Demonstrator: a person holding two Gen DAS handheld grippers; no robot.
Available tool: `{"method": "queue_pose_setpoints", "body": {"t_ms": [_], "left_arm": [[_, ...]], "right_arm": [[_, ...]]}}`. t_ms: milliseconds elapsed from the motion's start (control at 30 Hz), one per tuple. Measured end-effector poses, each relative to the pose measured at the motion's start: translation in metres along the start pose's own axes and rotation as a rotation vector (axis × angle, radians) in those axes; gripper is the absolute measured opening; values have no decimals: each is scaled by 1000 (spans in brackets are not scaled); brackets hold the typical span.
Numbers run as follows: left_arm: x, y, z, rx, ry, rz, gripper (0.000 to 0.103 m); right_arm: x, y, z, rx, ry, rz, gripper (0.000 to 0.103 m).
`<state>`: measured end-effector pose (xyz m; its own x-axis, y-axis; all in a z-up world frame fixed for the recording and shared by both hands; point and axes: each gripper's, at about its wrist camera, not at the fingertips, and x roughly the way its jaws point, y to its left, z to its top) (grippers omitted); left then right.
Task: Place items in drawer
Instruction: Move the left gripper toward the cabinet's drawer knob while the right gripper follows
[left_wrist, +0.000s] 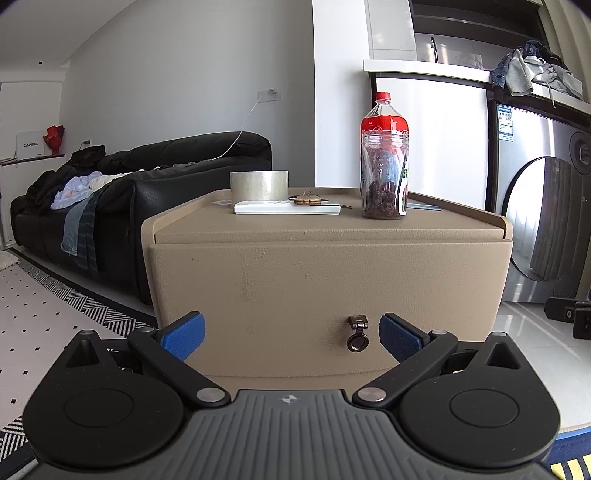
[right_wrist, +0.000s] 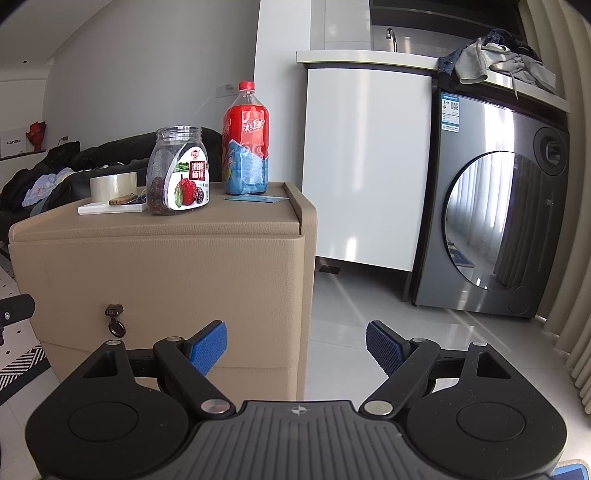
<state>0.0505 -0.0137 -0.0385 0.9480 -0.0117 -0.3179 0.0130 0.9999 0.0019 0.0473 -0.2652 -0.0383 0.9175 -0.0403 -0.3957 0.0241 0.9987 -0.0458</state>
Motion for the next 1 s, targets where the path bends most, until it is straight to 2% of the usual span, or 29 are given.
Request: {"method": "queue_pose_setpoints", "body": {"t_ms": [300,633,767,1000], "left_arm": [[11,-14,-4,35,4,-8,103],[24,-16,-4,-5,14,-3,103],[27,-21,-1,-4,-10,-13,103],[39,-25,-6,17,13,0,103]], "right_arm": [[4,-3,-5,-5,-10,-15,86],[14,-10,-13,0,-5,-21,86],[19,-10,-18,-23,-9,-29,86],[20,-10,-22,-54,-50,-28,86]]}}
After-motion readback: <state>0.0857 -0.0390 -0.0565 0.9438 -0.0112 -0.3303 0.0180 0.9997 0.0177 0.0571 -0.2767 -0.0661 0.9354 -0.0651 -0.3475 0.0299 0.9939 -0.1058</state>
